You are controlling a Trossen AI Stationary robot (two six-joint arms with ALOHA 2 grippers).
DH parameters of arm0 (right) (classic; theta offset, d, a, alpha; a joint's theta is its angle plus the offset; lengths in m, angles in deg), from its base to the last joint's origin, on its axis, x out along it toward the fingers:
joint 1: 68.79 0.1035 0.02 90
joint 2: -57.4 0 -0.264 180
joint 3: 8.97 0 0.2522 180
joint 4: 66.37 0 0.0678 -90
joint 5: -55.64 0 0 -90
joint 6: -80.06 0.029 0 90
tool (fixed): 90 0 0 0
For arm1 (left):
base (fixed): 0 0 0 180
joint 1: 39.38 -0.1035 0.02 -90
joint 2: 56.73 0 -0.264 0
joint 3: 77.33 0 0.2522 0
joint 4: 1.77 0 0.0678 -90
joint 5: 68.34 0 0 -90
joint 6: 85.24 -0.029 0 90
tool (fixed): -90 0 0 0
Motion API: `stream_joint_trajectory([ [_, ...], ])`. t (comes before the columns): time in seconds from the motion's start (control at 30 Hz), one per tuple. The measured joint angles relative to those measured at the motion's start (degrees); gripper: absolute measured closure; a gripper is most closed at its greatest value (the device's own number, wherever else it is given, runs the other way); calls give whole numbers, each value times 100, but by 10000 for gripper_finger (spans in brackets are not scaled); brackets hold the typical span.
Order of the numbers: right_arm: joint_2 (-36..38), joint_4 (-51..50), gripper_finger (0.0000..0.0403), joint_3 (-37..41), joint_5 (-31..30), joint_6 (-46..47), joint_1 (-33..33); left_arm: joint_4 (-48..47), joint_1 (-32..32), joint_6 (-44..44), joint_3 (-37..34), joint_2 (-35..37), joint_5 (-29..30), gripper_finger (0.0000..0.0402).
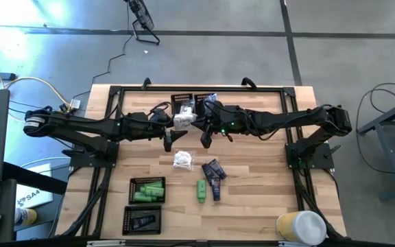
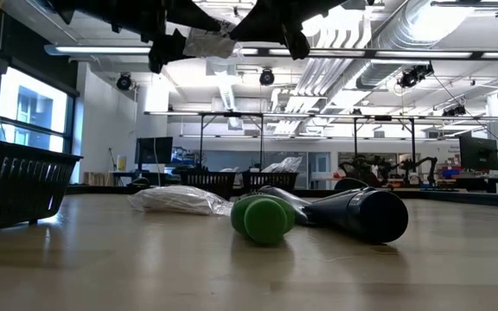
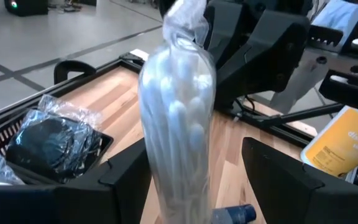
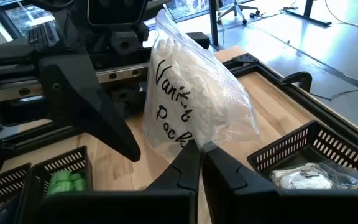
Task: Pick & Place Travel size toiletries
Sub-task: Put the white cotton pack into the top middle basket
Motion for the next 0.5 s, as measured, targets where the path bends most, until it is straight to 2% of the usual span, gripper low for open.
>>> stream_joint_trajectory([
  [0.5, -2, -15, 400, 0, 0, -41, -2, 91, 0, -15, -1, 0, 101, 162],
])
